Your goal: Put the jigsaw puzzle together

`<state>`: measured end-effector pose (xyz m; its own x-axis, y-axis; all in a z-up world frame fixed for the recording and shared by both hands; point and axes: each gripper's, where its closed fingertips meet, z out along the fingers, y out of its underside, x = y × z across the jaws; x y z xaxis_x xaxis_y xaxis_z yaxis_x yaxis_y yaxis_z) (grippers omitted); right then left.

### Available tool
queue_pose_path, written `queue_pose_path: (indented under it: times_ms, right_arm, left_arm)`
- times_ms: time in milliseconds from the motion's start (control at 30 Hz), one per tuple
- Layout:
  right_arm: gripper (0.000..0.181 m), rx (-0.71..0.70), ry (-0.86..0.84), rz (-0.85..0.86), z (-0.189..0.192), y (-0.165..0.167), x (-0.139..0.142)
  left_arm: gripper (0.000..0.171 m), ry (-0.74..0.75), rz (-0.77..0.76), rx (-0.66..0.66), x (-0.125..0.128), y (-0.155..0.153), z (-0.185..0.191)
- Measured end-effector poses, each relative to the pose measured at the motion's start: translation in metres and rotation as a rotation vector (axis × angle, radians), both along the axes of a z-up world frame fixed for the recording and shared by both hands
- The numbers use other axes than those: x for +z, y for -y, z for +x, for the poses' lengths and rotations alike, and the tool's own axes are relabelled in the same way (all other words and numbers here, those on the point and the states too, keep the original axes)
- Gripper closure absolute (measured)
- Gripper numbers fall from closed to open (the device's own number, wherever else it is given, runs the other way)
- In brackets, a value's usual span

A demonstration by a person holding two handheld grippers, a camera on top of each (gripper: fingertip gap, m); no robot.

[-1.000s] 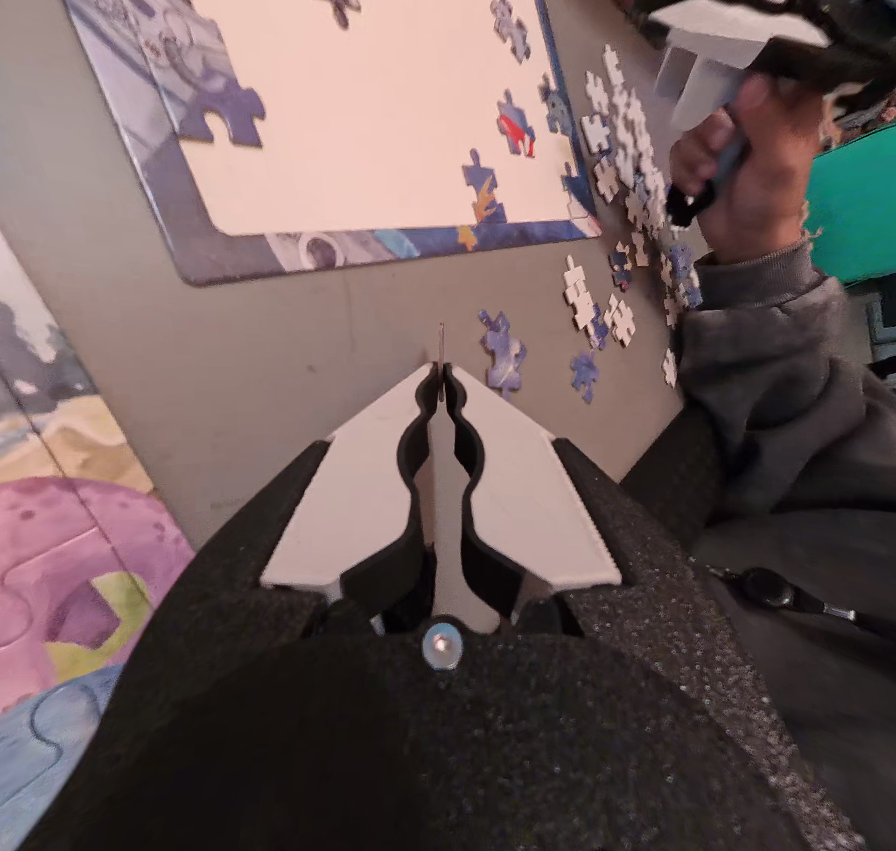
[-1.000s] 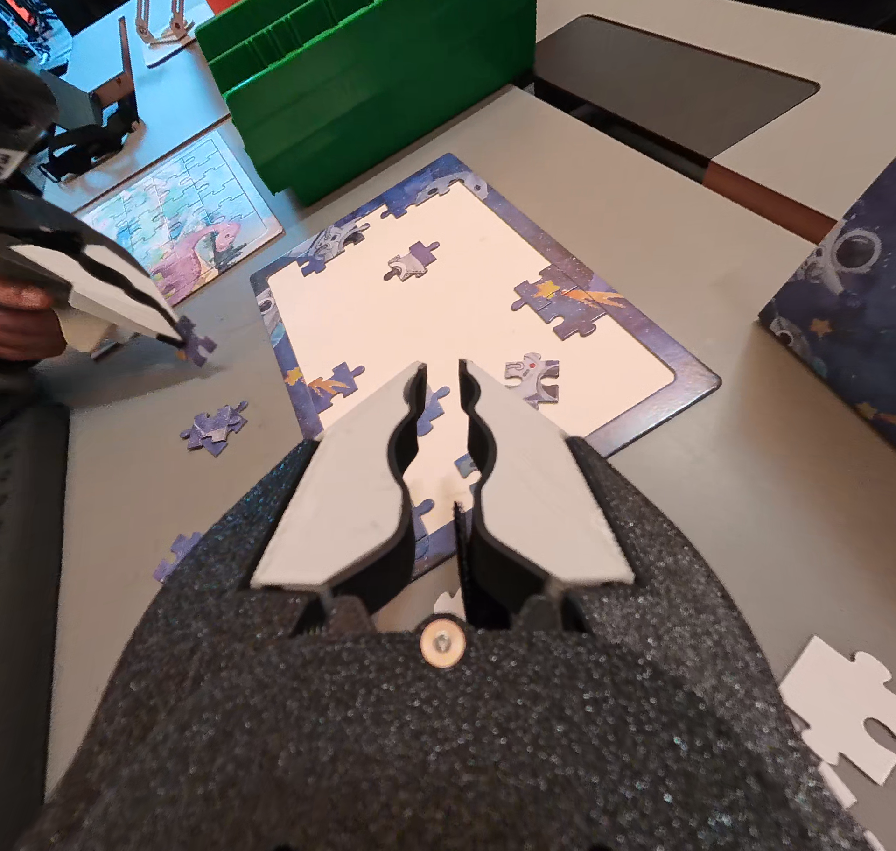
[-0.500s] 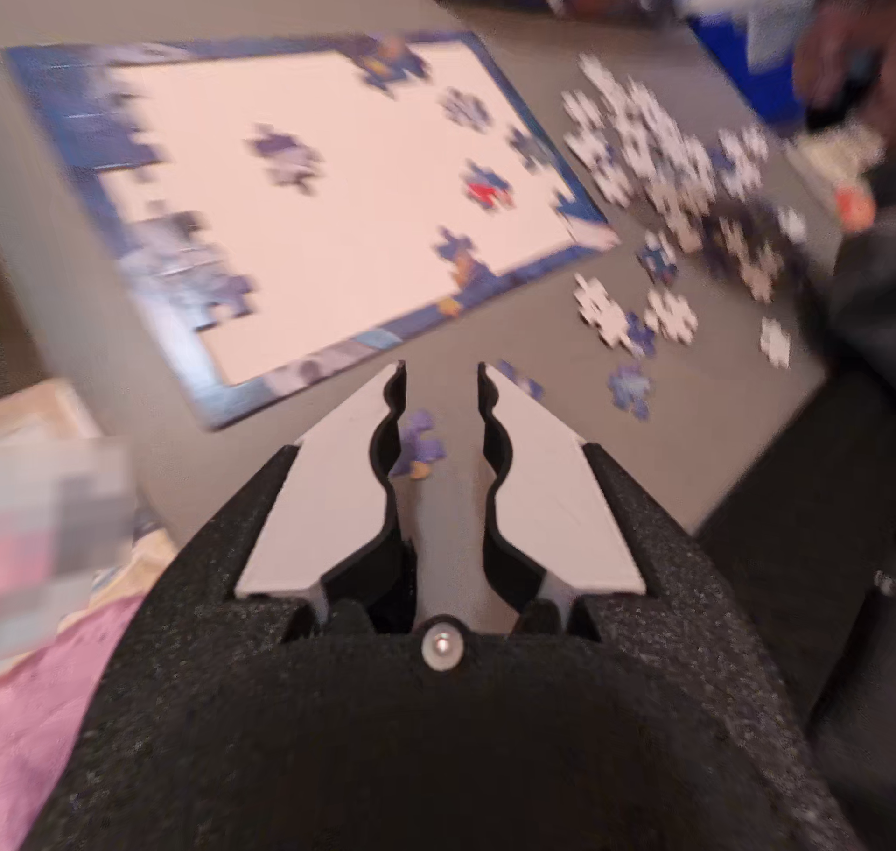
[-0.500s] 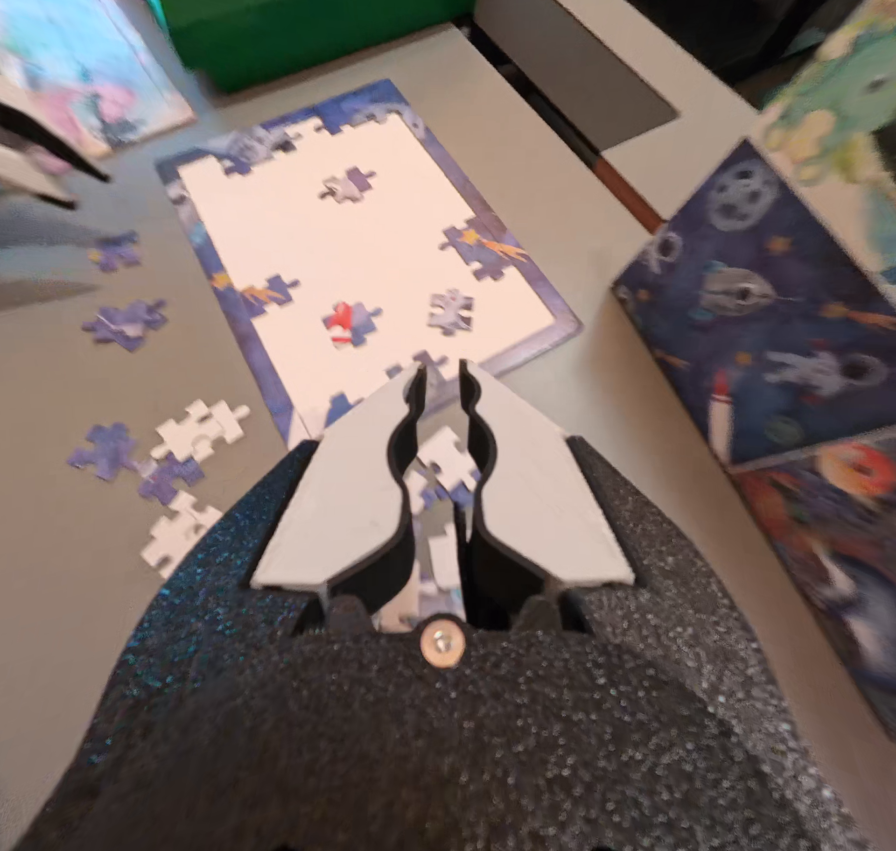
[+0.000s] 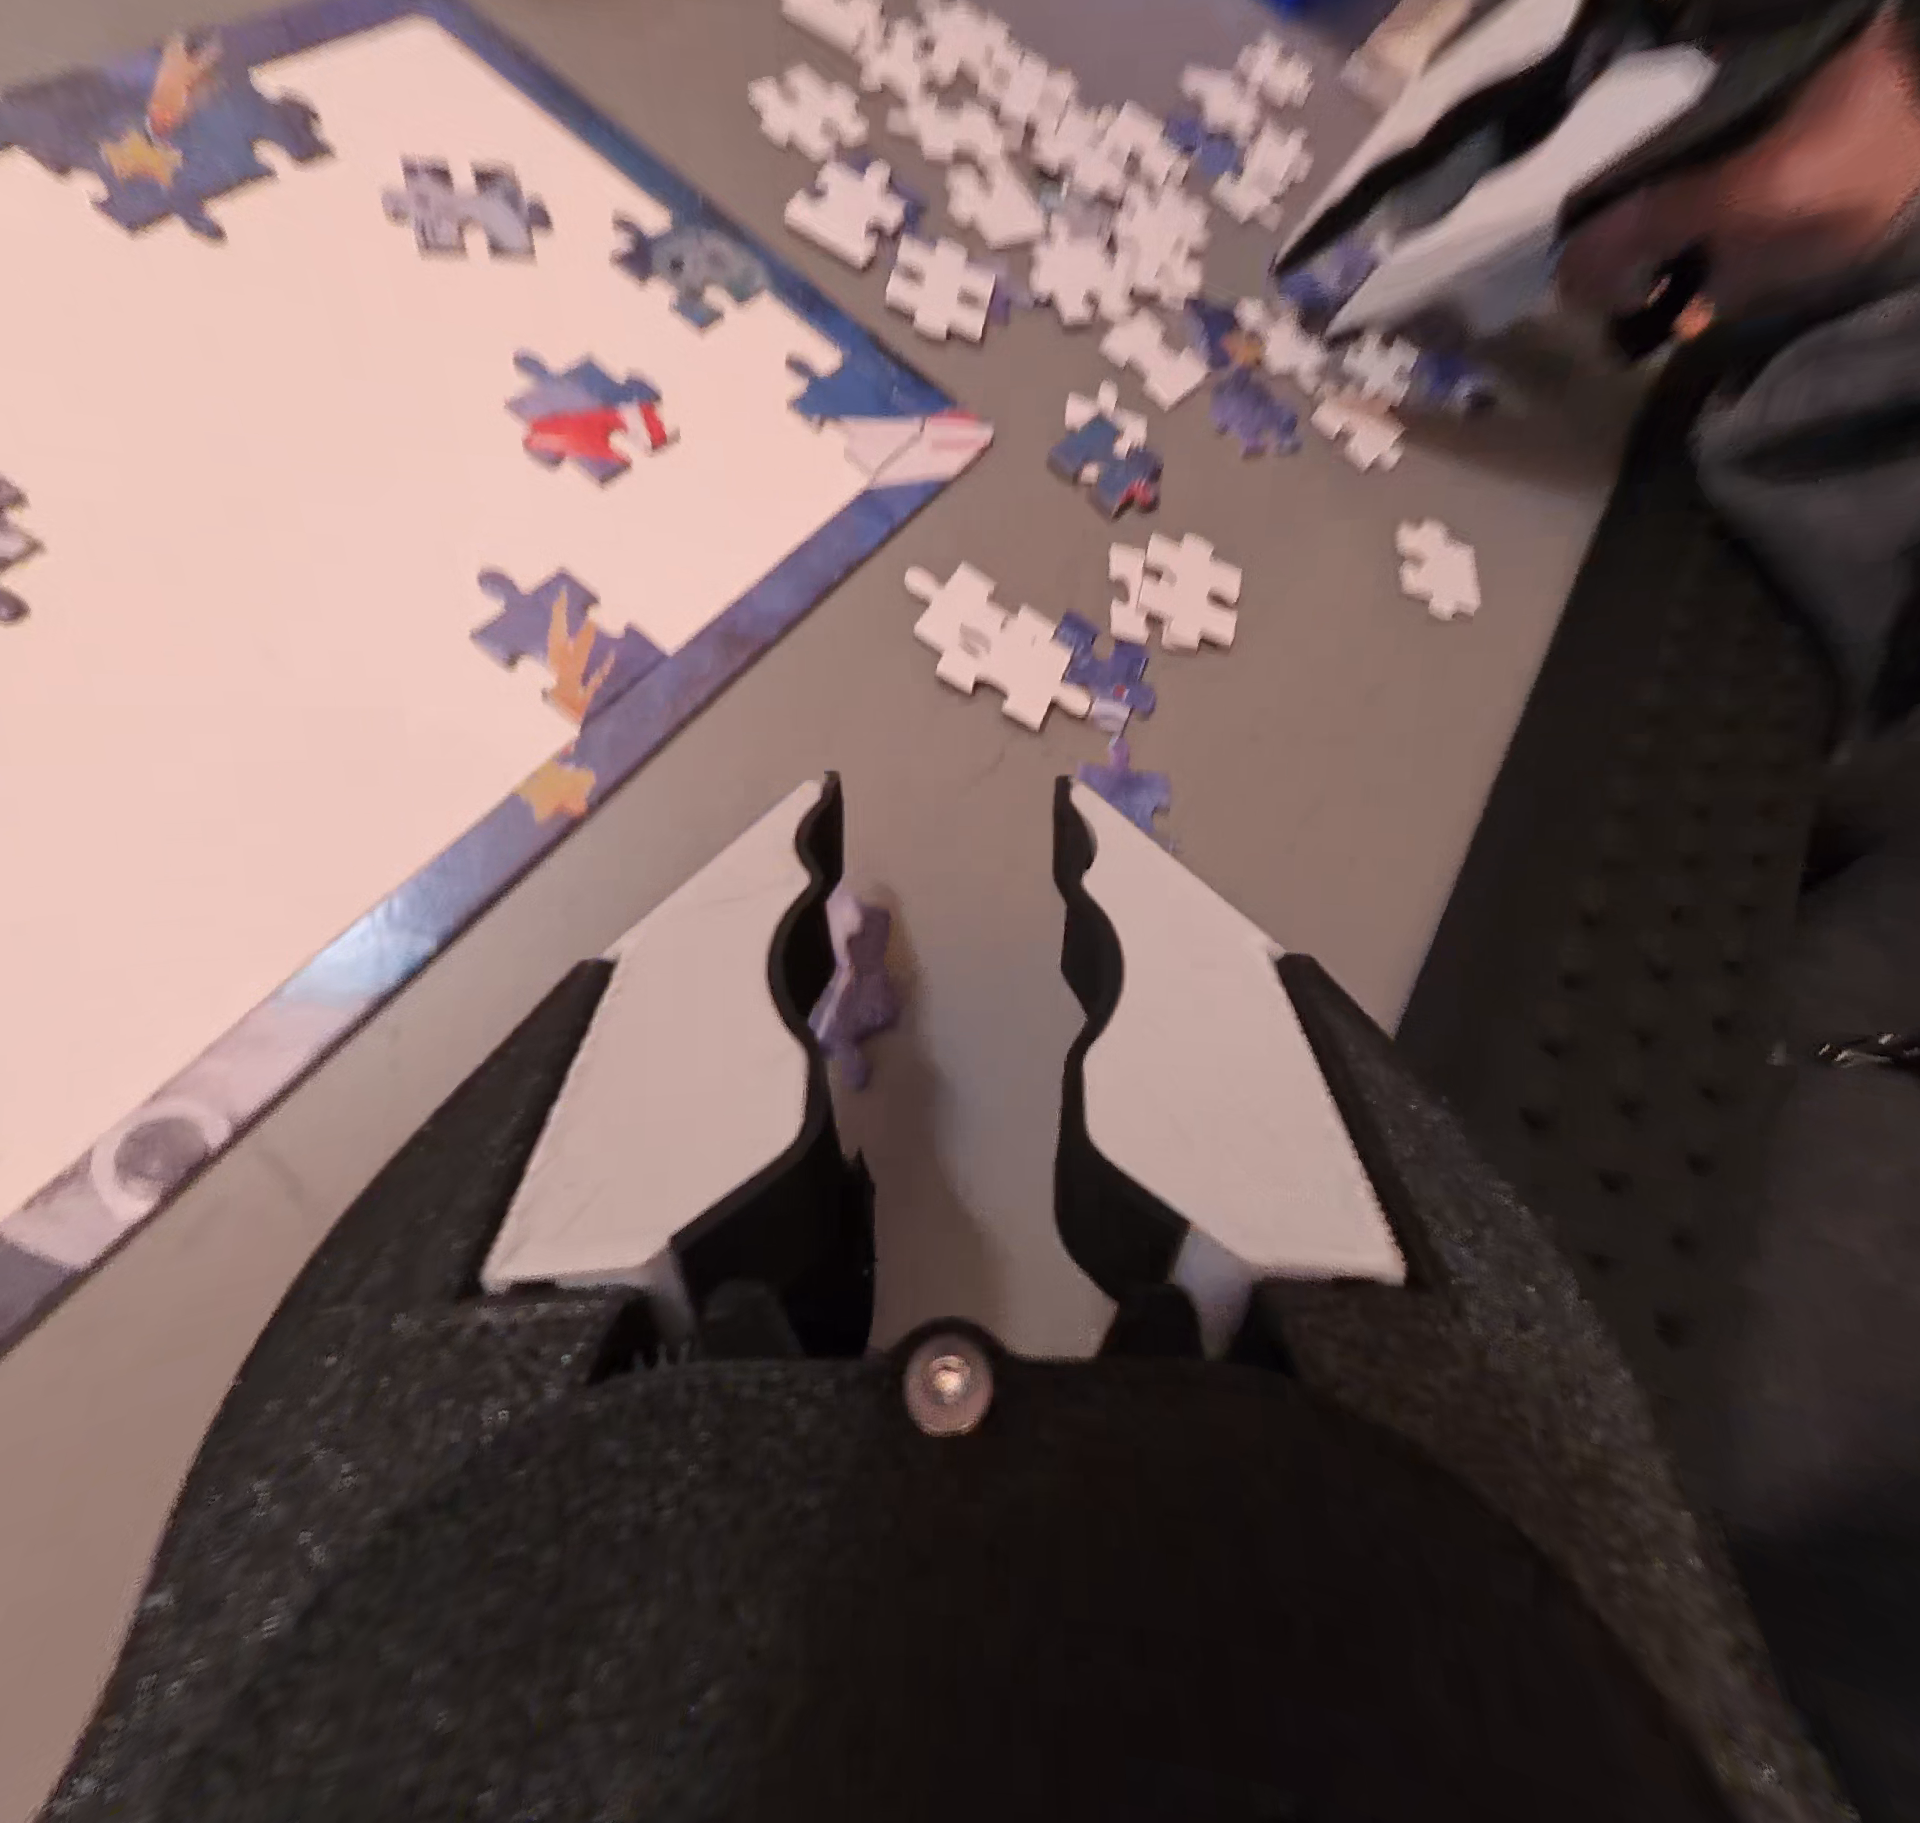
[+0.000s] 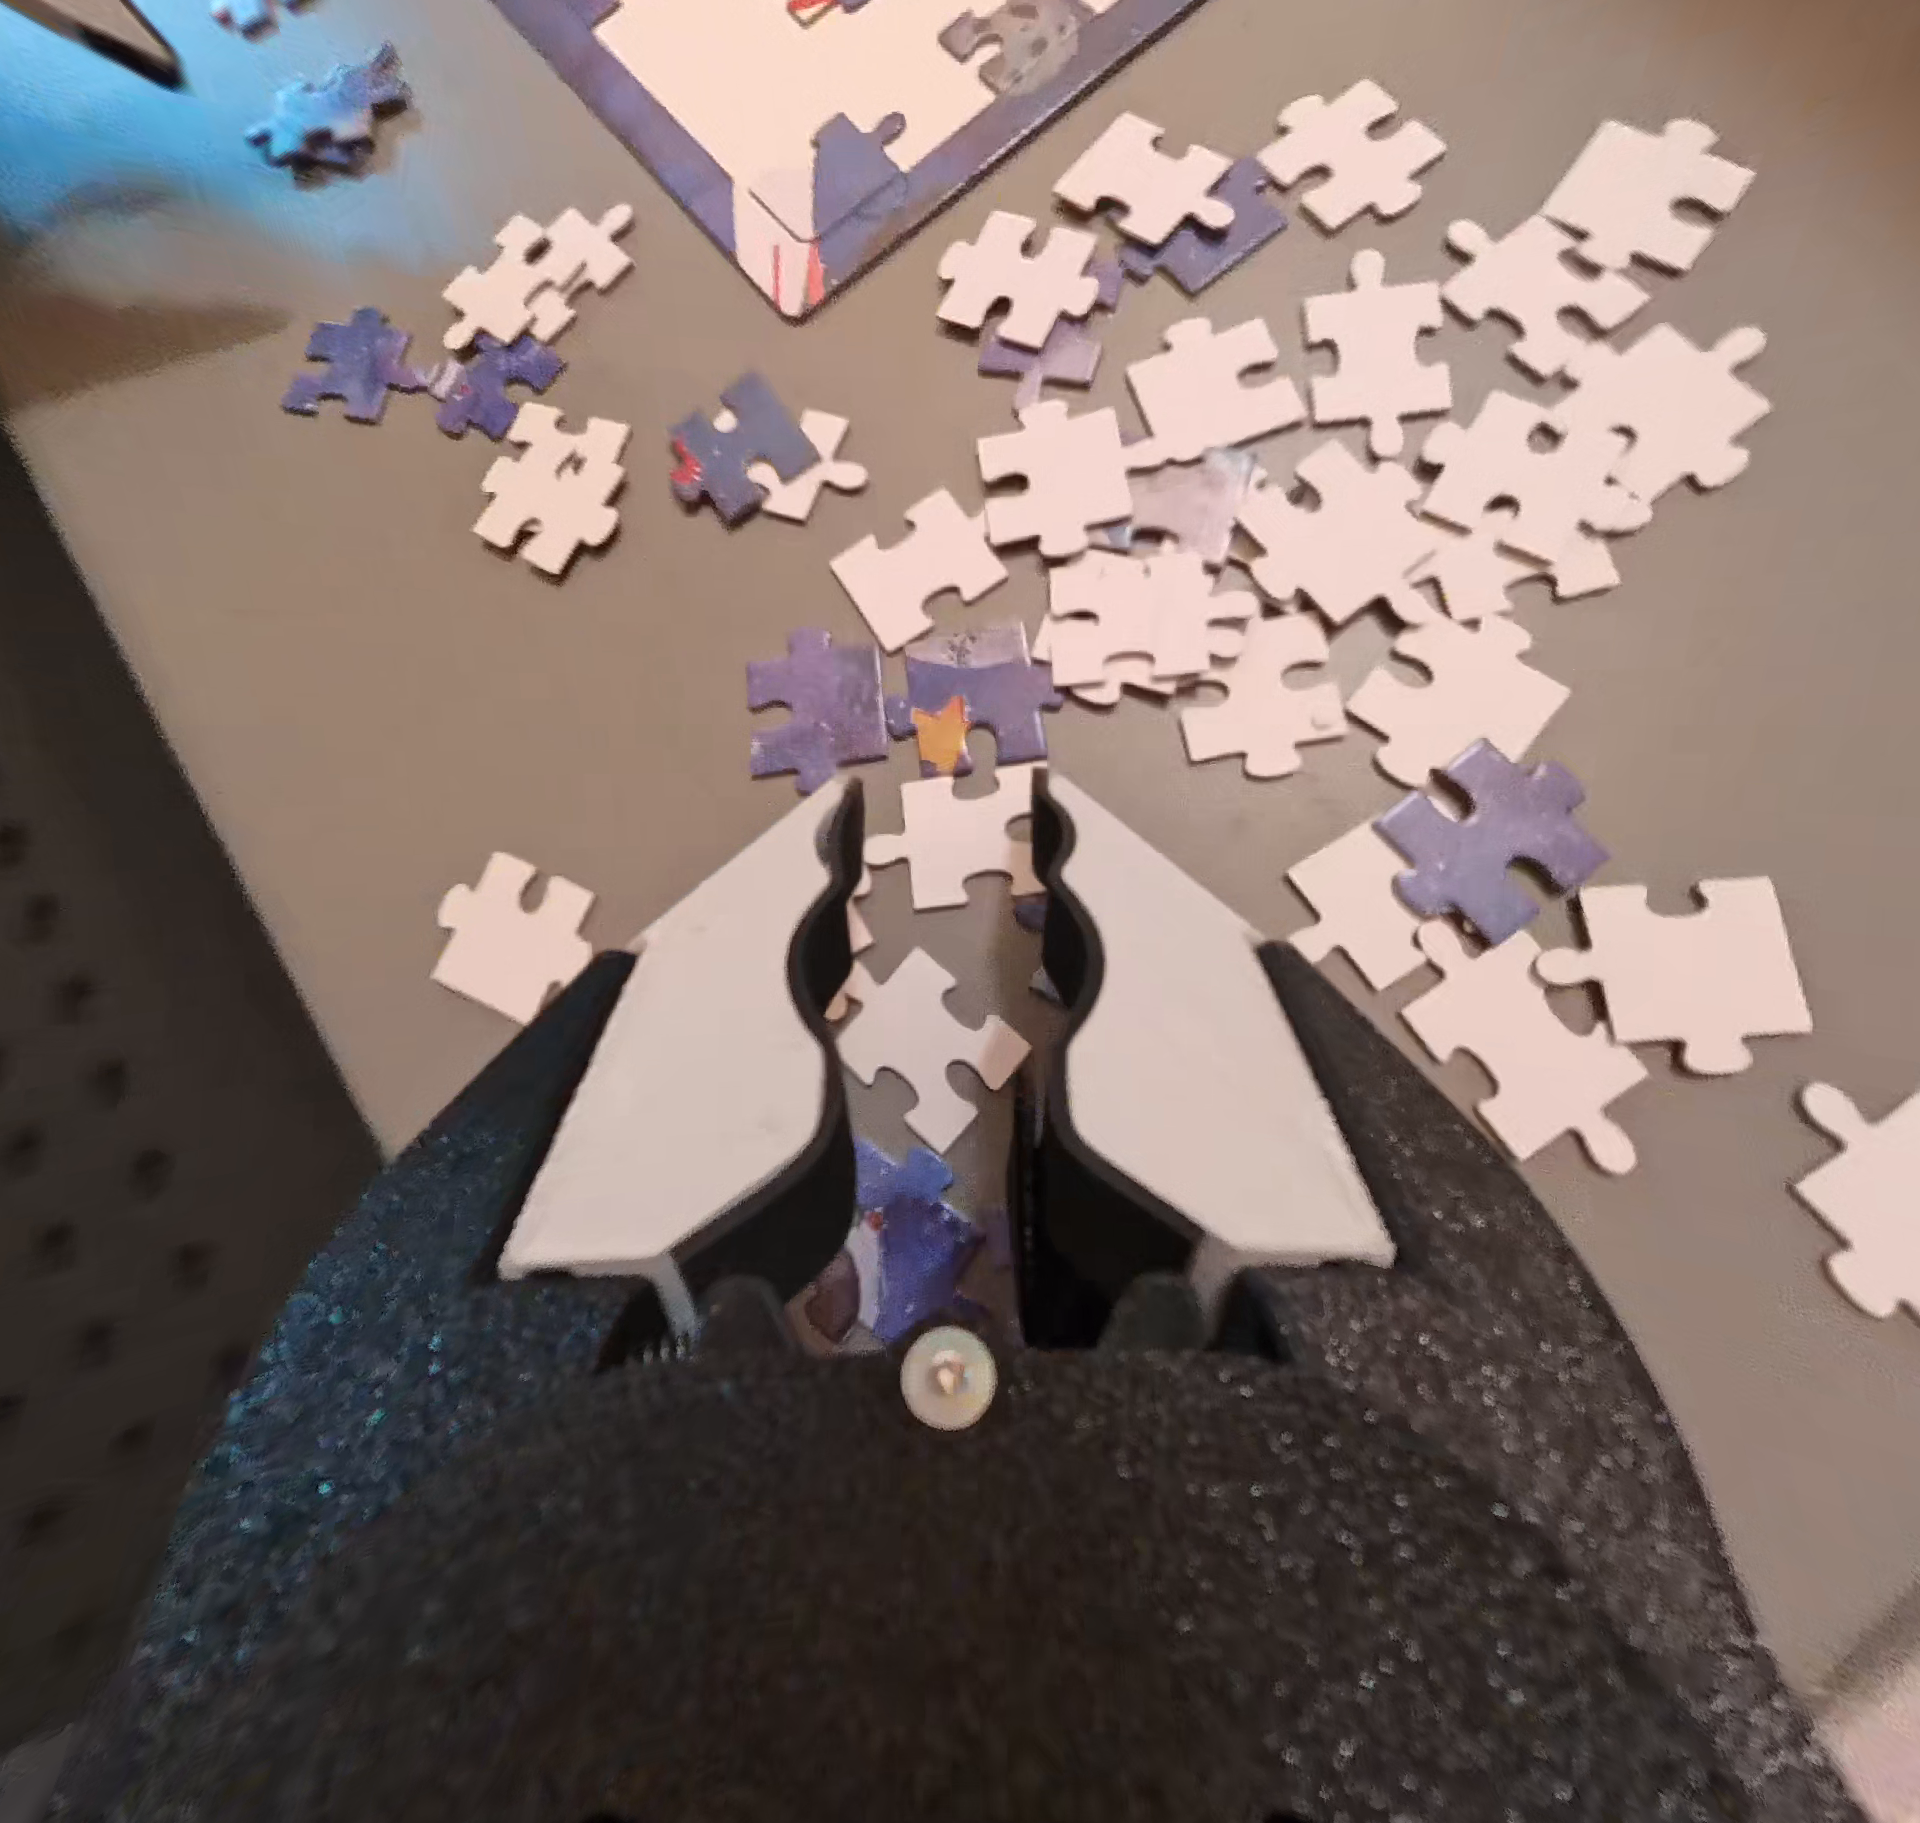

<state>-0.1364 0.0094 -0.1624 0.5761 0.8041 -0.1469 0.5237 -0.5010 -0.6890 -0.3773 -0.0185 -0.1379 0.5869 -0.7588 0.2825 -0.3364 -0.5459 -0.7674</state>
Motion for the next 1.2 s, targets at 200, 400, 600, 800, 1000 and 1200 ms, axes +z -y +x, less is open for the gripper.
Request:
queue_pose_path:
  times_ms: [200, 400, 600, 800, 1000, 1200]
  right_arm:
    - [0.152, 0.003, 0.063, 0.095, -0.006, -0.014, -0.004]
    - [0.145, 0.039, 0.136, 0.078, -0.01, -0.018, -0.015]
    - [0.155, 0.047, 0.148, 0.083, -0.012, -0.012, -0.015]
    - [0.156, 0.04, 0.134, 0.051, -0.01, -0.007, -0.015]
    - [0.156, 0.062, 0.135, 0.106, -0.015, -0.003, 0.005]
    - [0.155, 0.132, 0.14, 0.22, -0.053, -0.01, 0.046]
  left_arm:
    - [0.135, 0.177, 0.087, 0.143, 0.032, -0.029, -0.017]
    - [0.136, 0.373, 0.109, 0.216, 0.06, -0.037, -0.037]
    - [0.136, 0.349, 0.114, 0.219, 0.056, -0.038, -0.038]
    - [0.136, 0.344, 0.108, 0.214, 0.054, -0.037, -0.037]
    - [0.136, 0.329, 0.096, 0.218, 0.05, -0.037, -0.037]
    - [0.136, 0.311, 0.082, 0.251, 0.044, -0.042, -0.041]
